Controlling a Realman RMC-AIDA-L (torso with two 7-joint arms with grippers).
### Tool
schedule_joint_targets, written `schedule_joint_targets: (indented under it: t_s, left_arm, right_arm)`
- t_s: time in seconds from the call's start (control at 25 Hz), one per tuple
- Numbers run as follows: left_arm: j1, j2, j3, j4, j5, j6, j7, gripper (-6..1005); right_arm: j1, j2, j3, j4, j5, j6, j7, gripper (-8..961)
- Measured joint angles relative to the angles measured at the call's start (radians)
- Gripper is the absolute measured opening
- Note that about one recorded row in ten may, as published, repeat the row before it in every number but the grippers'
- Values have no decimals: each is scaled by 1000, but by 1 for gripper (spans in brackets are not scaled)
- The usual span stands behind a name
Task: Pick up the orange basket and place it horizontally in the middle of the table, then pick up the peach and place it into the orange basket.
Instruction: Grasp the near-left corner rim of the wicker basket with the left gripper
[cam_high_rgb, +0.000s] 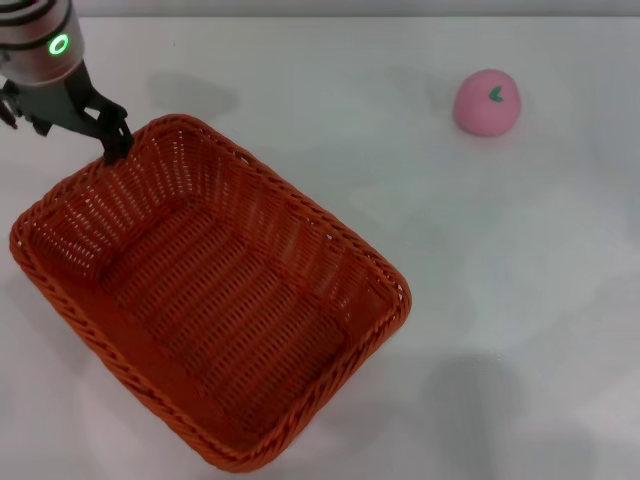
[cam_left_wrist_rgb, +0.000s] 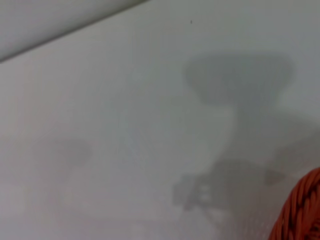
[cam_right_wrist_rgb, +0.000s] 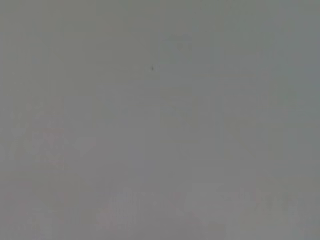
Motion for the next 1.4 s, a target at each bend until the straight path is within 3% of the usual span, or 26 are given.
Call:
schedule_joint_targets:
  t_s: [0.24, 0.56, 0.96, 1.24, 1.4]
  left_arm:
    - [-4, -2, 36, 0, 4, -35, 0, 740]
    - [-38, -29, 95, -2, -24, -52, 0, 737]
    - [-8, -35, 113, -11, -36, -33, 0, 735]
    - [4, -25, 120, -11, -11, -31, 0, 736]
    - [8, -29, 161, -4, -3, -46, 0, 735]
  right_arm:
    - [5, 2, 0, 0, 0, 0, 0, 869]
    - [10, 7, 0, 0, 0, 0, 0, 869]
    - [9, 7, 2, 0, 1, 0, 0, 869]
    - [10, 6, 2, 0, 0, 0, 0, 869]
    - [10, 8, 2, 0, 0, 0, 0, 869]
